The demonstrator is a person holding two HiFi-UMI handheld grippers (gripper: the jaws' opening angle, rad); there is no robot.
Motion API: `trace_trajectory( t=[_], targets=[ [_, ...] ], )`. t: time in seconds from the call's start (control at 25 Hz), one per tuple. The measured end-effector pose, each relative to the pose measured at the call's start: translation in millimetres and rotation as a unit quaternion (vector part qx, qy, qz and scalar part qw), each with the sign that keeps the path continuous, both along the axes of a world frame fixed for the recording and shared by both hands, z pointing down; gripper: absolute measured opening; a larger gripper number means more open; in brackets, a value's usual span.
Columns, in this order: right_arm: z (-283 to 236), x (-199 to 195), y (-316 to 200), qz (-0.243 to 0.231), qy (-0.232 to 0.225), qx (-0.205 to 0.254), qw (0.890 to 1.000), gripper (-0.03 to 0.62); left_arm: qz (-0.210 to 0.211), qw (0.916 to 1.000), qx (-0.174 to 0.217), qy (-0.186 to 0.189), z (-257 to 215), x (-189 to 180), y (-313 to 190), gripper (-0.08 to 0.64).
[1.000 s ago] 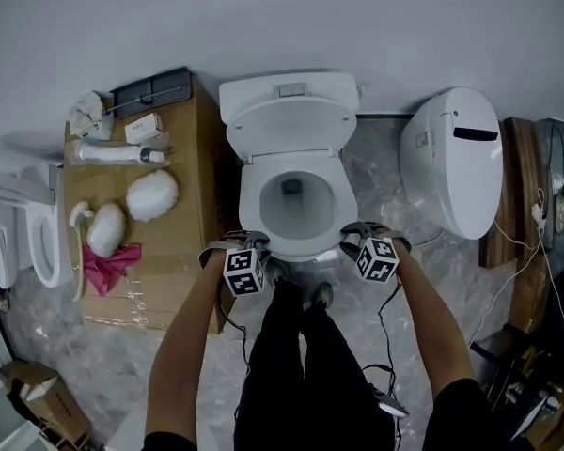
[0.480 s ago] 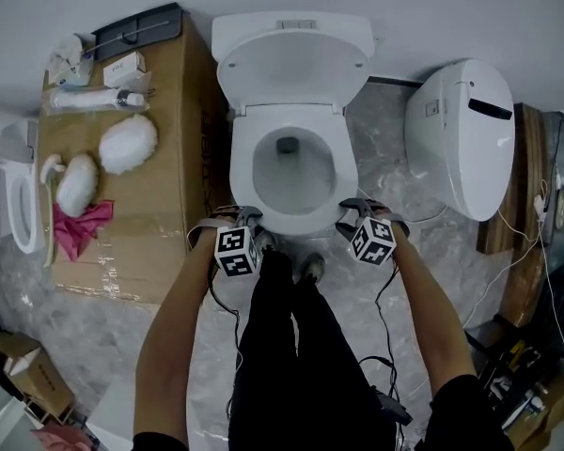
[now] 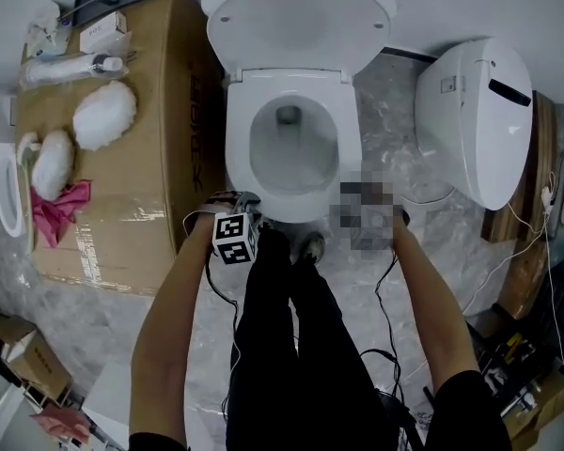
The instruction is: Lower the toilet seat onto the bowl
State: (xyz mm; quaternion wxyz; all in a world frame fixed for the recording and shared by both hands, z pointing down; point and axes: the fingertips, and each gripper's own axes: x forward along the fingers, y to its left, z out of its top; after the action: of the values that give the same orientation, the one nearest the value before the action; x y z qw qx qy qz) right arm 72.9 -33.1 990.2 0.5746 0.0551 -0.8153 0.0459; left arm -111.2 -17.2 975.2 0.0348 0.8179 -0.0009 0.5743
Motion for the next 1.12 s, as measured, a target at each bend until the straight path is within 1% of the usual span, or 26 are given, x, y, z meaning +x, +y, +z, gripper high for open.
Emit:
trace_trajectory(
  t=[0.2,0.48,0.56,0.6,0.64,0.68,0.84,0.88,1.0,1.12],
  targets=[
    [24.7,0.9,2.1,-0.014,0.002,-0.003,1.0,0.307,-0.008,1.0,-0.001,-0.001,22.8,1.1,5.2,0.138],
    [57.2,-0.1,6.0,-0.022,0.011,0.006,1.0,0.31,-0.036,0.9991,-0.023,0.0,57.5,0.5,9.6,0.127],
    [66.4,-0.2,6.2,-0.023,0.015,0.005,1.0,0.31,-0.059,0.9982,-0.008,0.01,64.0,1.5,-0.2,0.127],
    [70.8,-0.4,6.2,-0.024,0.018,0.003,1.0,0.31,-0.079,0.9967,0.007,0.019,65.5,2.5,-10.0,0.064],
    [75.2,-0.7,5.9,-0.025,0.02,0.001,1.0,0.311,-0.097,0.9948,0.017,0.026,66.9,3.6,-19.4,0.02],
    [79.7,-0.7,5.4,-0.023,0.022,-0.002,0.999,0.31,-0.103,0.9942,0.018,0.027,69.3,4.6,-24.9,0.02],
    [97.2,0.4,1.0,-0.009,0.034,-0.016,0.999,0.311,-0.053,0.9986,0.001,-0.004,89.5,1.6,-13.0,0.02],
    [99.5,0.1,0.3,-0.01,0.034,-0.017,0.999,0.31,-0.055,0.9985,-0.003,-0.007,94.2,-0.3,-8.5,0.02],
    [100.3,-0.9,0.6,-0.02,0.029,-0.017,0.999,0.314,-0.085,0.9962,-0.019,-0.003,104.9,-6.5,0.2,0.02],
    [101.0,-2.1,0.0,-0.024,0.026,-0.016,0.999,0.314,-0.109,0.9938,-0.024,0.006,110.0,-9.6,0.4,0.02]
  ],
)
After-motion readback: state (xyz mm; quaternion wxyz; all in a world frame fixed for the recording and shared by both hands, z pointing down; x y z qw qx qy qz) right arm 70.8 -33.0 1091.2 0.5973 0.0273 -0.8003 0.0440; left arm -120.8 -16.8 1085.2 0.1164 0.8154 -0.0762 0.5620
